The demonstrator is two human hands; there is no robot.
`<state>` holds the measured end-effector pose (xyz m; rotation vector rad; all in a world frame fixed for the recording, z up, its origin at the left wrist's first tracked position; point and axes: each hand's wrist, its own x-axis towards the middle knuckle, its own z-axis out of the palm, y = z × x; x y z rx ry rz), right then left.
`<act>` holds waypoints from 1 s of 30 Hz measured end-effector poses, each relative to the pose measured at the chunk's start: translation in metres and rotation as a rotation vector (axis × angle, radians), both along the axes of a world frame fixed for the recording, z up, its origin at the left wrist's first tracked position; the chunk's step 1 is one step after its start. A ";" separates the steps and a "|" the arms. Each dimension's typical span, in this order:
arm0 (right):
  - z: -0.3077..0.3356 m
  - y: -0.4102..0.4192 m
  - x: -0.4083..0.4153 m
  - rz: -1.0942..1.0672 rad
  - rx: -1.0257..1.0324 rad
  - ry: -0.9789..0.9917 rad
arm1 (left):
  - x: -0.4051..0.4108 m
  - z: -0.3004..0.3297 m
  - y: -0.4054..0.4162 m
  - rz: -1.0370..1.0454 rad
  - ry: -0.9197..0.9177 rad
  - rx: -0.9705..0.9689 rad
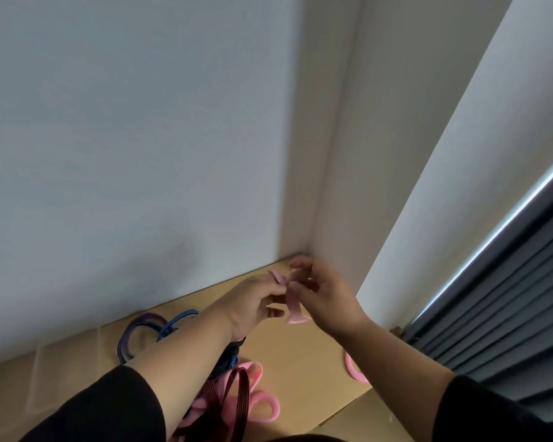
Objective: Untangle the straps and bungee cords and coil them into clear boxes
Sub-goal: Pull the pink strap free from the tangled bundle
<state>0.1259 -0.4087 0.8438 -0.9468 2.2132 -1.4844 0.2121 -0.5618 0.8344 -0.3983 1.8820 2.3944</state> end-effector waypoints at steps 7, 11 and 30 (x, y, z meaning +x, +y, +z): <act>-0.002 0.006 -0.017 -0.031 0.078 0.146 | -0.017 0.000 0.007 0.127 -0.149 -0.381; -0.003 0.009 -0.032 0.191 0.363 0.166 | -0.020 -0.003 0.001 0.095 -0.250 -0.511; 0.016 0.031 -0.068 0.275 -0.443 -0.910 | -0.027 -0.073 0.010 0.104 -0.539 -0.311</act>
